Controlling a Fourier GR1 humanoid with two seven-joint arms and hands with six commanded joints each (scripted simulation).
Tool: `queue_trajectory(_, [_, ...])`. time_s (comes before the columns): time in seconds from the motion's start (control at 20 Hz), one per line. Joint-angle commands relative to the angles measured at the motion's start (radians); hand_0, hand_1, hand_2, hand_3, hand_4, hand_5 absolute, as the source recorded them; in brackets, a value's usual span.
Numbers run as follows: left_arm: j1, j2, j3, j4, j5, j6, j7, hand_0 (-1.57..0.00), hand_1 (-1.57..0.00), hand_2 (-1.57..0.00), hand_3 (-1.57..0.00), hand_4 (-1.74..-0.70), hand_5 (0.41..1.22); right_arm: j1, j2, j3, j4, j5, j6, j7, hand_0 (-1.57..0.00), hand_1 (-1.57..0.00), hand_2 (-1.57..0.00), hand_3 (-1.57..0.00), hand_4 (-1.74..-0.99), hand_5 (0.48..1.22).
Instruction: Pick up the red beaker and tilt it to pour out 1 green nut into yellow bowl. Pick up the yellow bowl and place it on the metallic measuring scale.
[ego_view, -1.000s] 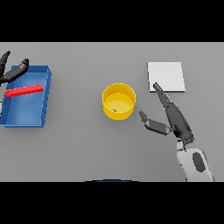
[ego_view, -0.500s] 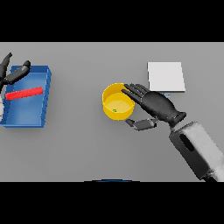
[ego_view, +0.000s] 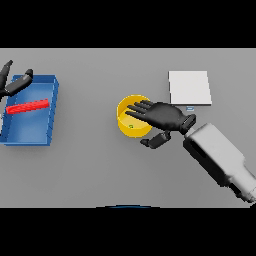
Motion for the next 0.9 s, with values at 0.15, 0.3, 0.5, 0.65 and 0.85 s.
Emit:
queue_trajectory(0.15, [0.011, 0.01, 0.001, -0.008, -0.007, 0.004, -0.018, 0.0, 0.0, 0.0, 0.0, -0.81, 0.7, -0.07, 0.027, 0.047, 0.09, 0.025, 0.056, -0.002, 0.0, 0.0, 0.0, 0.0, -1.164, 0.67])
queue_trajectory(0.3, [0.004, 0.016, 0.002, -0.004, -0.006, -0.006, -0.018, 0.0, 0.0, 0.0, 0.0, -0.8, 0.706, -0.109, 0.054, 0.079, 0.161, 0.049, 0.066, -0.001, 0.0, 0.0, 0.0, 0.0, -1.177, 0.673])
queue_trajectory(0.5, [0.005, 0.017, -0.003, 0.024, -0.022, 0.0, -0.027, 0.0, 0.0, 0.0, 0.0, -0.79, 0.708, -0.137, 0.078, 0.094, 0.225, 0.058, 0.073, -0.002, 0.0, 0.0, 0.0, -0.01, -1.188, 0.693])
queue_trajectory(0.65, [0.002, 0.016, -0.002, 0.007, -0.015, -0.005, -0.012, 0.0, 0.0, 0.0, 0.0, -0.79, 0.714, -0.146, 0.093, 0.09, 0.257, 0.059, 0.071, 0.017, 0.0, -0.01, -0.04, -0.08, -1.234, 0.77])
queue_trajectory(0.85, [0.007, 0.019, -0.002, 0.019, -0.016, -0.009, -0.033, 0.0, 0.0, 0.0, 0.0, -0.79, 0.71, -0.141, 0.085, 0.097, 0.244, 0.062, 0.06, -0.029, -0.68, -0.64, -0.59, -0.57, -1.435, 1.01])
